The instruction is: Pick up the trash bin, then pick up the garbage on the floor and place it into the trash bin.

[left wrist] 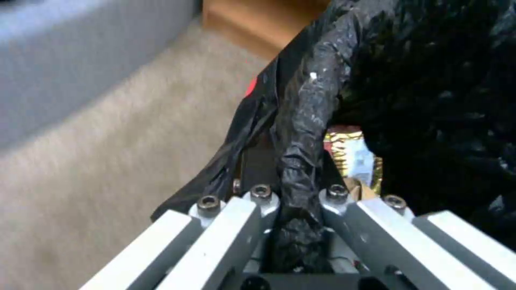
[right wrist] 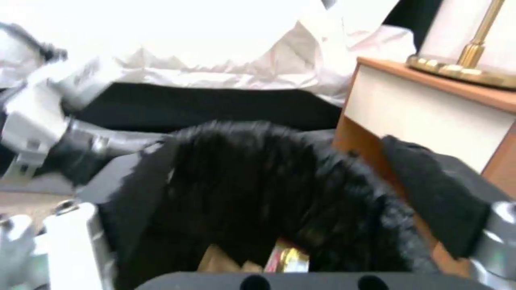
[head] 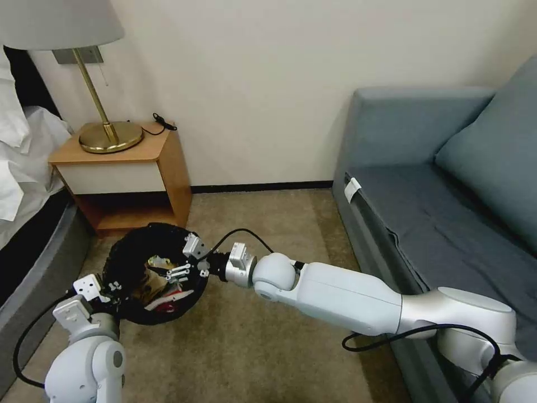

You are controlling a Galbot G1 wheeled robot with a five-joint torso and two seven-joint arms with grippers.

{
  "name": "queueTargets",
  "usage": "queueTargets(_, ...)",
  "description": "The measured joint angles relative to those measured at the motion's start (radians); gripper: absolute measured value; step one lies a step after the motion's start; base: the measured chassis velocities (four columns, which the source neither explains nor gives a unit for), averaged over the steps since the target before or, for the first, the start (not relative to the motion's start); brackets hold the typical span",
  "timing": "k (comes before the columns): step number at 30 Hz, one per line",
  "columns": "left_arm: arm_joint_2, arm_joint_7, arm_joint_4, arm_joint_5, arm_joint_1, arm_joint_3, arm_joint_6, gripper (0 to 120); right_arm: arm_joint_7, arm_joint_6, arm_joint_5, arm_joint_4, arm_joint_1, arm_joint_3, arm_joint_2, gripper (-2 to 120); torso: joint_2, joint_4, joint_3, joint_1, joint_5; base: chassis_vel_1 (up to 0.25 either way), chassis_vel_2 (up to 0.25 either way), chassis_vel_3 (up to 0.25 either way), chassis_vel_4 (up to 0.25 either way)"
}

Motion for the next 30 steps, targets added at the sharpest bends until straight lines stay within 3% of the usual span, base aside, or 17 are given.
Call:
queueTargets(1,0.0,0.0,0.0,0.0,0.0,0.0,0.0,3,0.0,0.0,0.0,0.0,0.0,0.0,0.0,98,0.0,0.0,0.0,0.0,0.0,0.0,0.0,0.0,0.0)
queueTargets(4,0.0,-0.107,-0.001,-0.184,0.005,-0.001,0.048,3,0.001,0.003,0.0,0.016,0.003,0.019,-0.012,100,0.0,-0.0001,0.0,0.0,0.0,0.0,0.0,0.0,0.0)
queueTargets(7,0.0,-0.153,0.006,-0.268,0.005,-0.008,0.062,3,0.001,0.005,-0.001,0.022,0.002,0.027,-0.017,100,0.0,-0.0001,0.0,0.0,0.0001,0.0,0.0,0.0,0.0)
queueTargets(10,0.007,-0.232,0.038,-0.423,0.003,-0.014,0.081,3,0.002,0.009,-0.008,0.025,-0.002,0.036,-0.02,100,0.0,0.0001,0.0,0.0,-0.0002,0.0,0.0,0.0,0.0)
queueTargets(15,0.012,-0.288,0.09,-0.519,-0.005,-0.02,0.084,3,0.002,0.012,-0.015,0.025,-0.009,0.041,-0.024,100,0.0,0.0,0.0,0.0,0.0,0.0,0.0,0.0,0.0)
queueTargets(28,0.012,-0.272,0.156,-0.495,-0.01,-0.023,0.068,3,0.003,0.016,-0.024,0.021,-0.03,0.046,-0.036,100,0.0,0.0,0.0,0.0,0.0,0.0,0.0,0.0,0.0)
queueTargets(30,0.01,-0.247,0.158,-0.476,-0.007,-0.021,0.056,9,0.005,0.016,-0.025,0.021,-0.034,0.047,-0.039,100,0.0,0.0,0.0,0.0,0.0,0.0,0.0,0.0,0.0)
